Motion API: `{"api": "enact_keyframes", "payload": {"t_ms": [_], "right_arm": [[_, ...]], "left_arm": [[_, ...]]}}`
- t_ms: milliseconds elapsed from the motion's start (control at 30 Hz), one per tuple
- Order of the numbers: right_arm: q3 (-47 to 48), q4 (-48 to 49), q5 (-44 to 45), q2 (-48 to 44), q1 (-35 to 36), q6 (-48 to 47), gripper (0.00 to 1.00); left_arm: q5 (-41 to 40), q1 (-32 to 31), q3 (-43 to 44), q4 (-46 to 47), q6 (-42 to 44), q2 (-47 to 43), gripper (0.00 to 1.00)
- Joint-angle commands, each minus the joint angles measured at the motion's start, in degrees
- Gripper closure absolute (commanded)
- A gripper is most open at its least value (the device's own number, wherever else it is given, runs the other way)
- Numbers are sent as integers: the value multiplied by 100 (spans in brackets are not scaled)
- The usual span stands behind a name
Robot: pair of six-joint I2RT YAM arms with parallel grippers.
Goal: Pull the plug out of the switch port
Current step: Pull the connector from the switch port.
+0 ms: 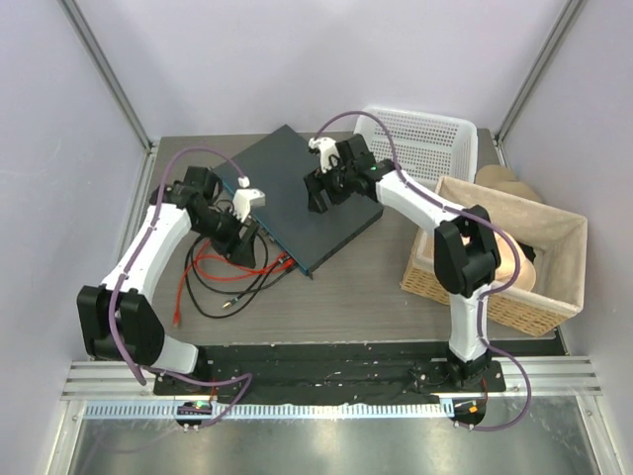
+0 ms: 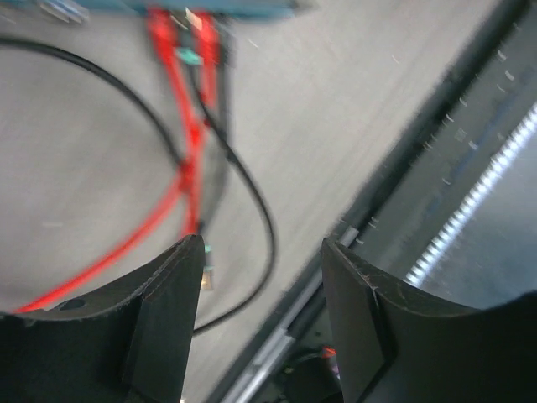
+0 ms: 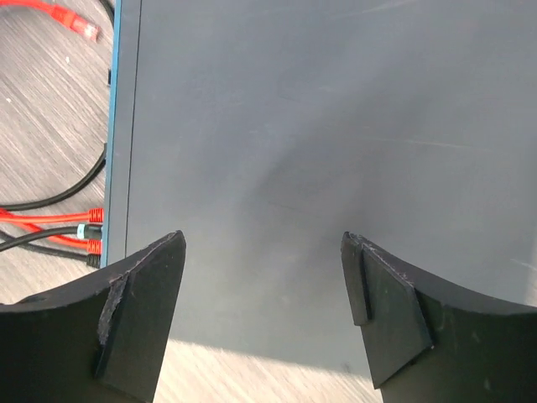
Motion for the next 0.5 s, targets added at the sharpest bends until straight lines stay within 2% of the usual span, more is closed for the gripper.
{"api": "enact_keyframes", "payload": {"t_ms": [0, 33, 133, 267, 433, 467], "right_arm": [[531, -616, 56, -568, -167, -176, 18], [540, -662, -6, -568, -159, -158, 19], [417, -680, -42, -603, -88, -106, 21], [251, -618, -77, -665, 96, -35, 22], [-13, -539, 64, -962, 456, -263, 27], [-153, -539, 64, -1007, 474, -324, 31]], "left_arm": [[790, -43, -861, 343, 137, -359, 38], [808, -43, -1280, 475, 137, -429, 39], [485, -192, -1810, 879, 392, -579, 42], [281, -351, -2040, 1064, 488, -518, 42], [158, -395, -2339, 1627, 251, -298, 42], [149, -386, -2339, 1680, 242, -237, 42]]}}
